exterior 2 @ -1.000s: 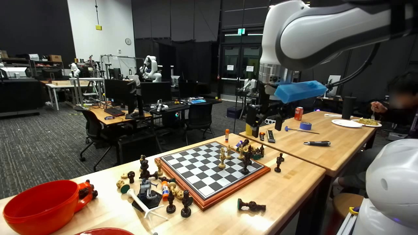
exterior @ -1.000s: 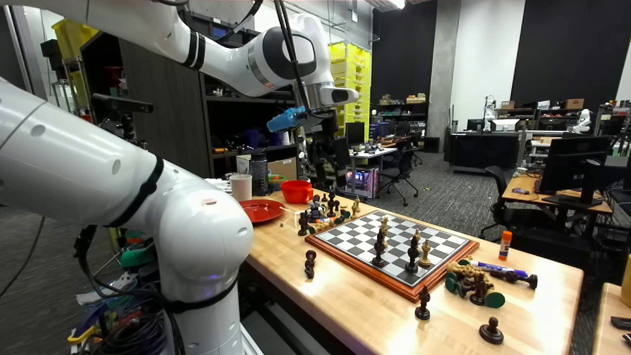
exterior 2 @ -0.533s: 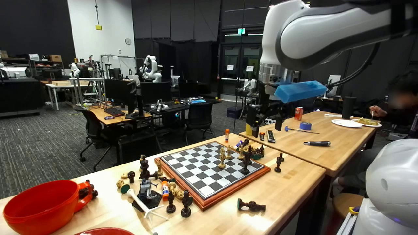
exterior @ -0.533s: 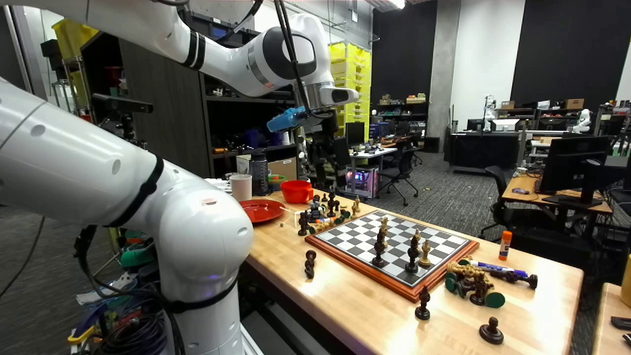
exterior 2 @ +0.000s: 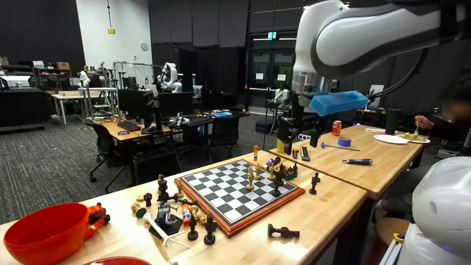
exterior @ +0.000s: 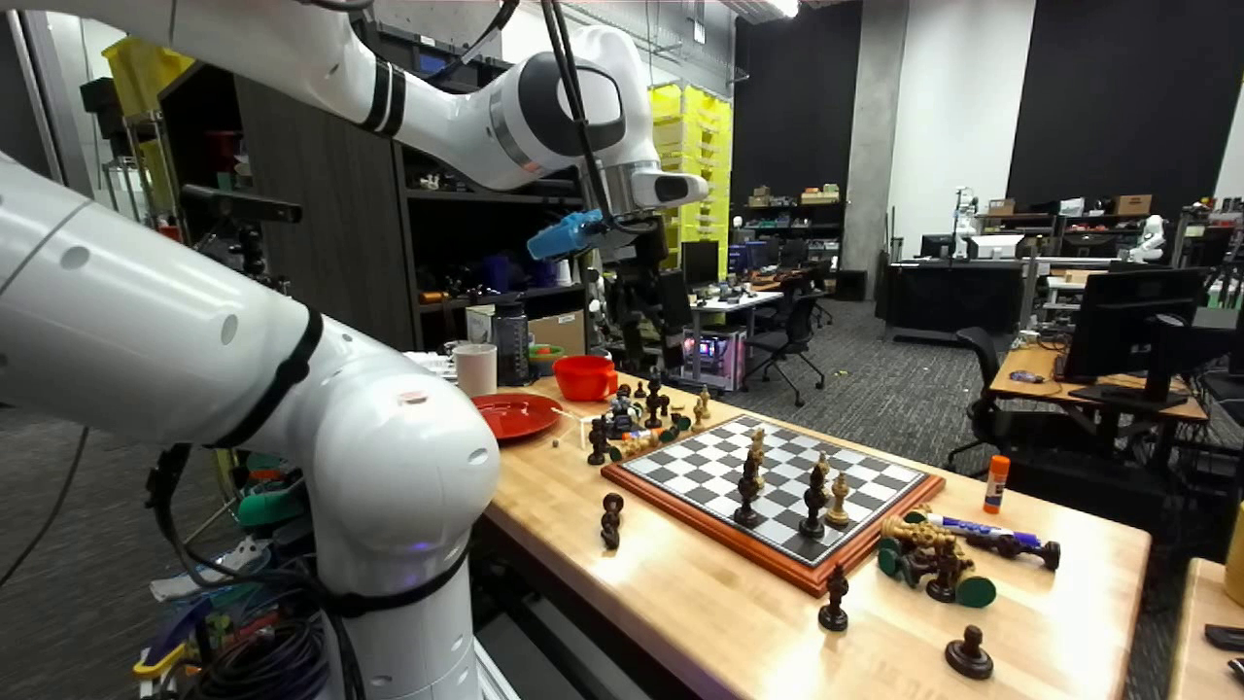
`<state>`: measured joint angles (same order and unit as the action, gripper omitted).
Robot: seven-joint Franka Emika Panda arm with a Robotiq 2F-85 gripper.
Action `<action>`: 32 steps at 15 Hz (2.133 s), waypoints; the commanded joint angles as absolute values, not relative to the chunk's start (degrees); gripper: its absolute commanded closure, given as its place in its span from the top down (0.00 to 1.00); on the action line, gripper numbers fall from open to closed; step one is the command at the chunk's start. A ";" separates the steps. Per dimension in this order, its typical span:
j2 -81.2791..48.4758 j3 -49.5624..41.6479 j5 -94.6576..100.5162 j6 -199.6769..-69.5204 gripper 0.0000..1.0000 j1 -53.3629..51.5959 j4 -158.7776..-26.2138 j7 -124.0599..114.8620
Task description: Shift one chess piece to the board
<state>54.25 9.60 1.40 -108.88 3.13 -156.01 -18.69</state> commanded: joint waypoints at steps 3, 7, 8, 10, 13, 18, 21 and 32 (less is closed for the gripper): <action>49.43 6.23 2.79 -107.87 1.00 5.02 -150.81 -16.28; 43.13 3.80 4.20 -108.95 1.00 7.41 -145.86 -15.19; 41.18 3.42 4.83 -109.21 1.00 8.08 -144.43 -15.36; 37.48 2.30 6.11 -110.46 1.00 9.02 -141.67 -15.12; 30.37 0.08 7.30 -109.63 1.00 10.00 -135.50 -13.90; 26.21 -2.16 6.67 -110.27 1.00 10.00 -132.29 -14.75; 22.48 -2.79 6.69 -110.08 1.00 10.09 -129.52 -14.76; 13.67 -6.74 8.38 -113.27 1.00 13.20 -121.09 -16.48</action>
<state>17.58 -5.05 7.03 -112.78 12.03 -125.09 -15.37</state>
